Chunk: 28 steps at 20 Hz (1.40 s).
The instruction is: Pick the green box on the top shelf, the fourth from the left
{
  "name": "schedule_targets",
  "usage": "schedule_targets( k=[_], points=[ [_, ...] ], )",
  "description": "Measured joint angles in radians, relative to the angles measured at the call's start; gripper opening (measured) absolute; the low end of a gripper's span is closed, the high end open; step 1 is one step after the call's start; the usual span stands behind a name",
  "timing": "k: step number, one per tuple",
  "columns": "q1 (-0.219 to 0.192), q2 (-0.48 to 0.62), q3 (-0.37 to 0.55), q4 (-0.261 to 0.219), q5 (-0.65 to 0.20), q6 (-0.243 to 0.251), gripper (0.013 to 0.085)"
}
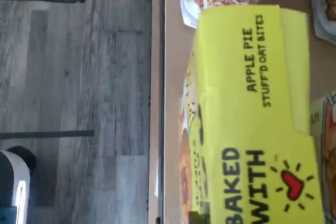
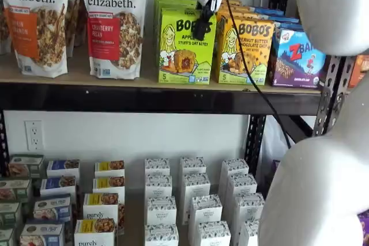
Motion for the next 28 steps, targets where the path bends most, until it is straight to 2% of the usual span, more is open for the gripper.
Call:
schedule_targets(
  k=[1,2,17,28],
  points=[
    [0.0,0.0,0.0,0.0,0.0,0.0,0.029],
    [0.001,0.0,0.0,0.0,0.001,0.001,0.025],
    [0.016,-0.004,-0.014,-0.001,0.032,0.019,0.025],
    [0.022,-0.105,0.046,0.028,0.073,0.039,0.025]
  ],
)
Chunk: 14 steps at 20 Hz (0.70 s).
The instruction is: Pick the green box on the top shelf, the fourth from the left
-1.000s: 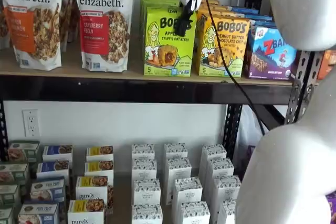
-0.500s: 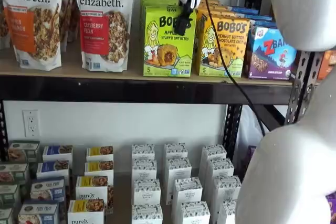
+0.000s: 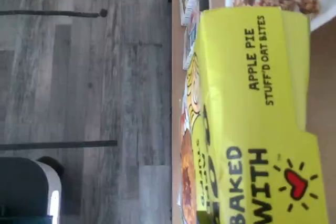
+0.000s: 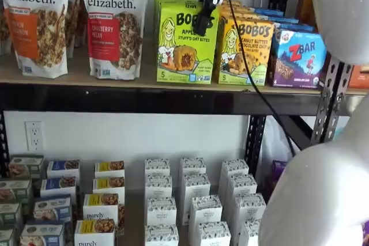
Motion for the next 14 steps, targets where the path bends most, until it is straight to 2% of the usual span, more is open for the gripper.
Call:
schedule_targets(
  k=[3,14],
  points=[
    [-0.006,-0.034,0.024,-0.004,0.024,-0.003,0.025],
    [-0.069,-0.174,0.139,0.001,0.063,-0.056,0.025]
  ],
)
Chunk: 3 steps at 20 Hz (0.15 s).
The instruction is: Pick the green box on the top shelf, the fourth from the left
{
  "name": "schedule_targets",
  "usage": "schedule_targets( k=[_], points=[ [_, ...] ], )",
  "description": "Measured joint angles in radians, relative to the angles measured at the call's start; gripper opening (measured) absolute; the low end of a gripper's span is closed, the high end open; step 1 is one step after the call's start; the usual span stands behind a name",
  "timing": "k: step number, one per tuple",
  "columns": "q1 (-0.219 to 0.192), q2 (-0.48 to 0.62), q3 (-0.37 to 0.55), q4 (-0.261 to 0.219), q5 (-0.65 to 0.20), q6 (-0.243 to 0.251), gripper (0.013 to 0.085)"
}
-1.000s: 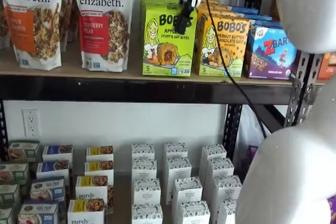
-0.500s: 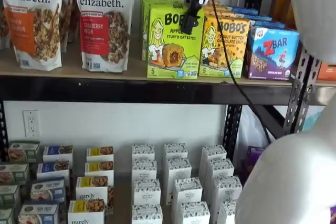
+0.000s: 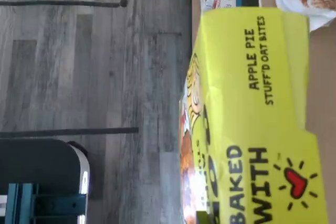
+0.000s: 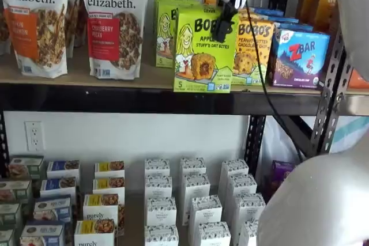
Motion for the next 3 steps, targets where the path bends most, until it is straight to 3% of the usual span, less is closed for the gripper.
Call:
schedule_targets(
  k=[3],
  points=[
    [-0.012,-0.031,0.024,0.001,0.003,-0.01,0.025]
  ],
)
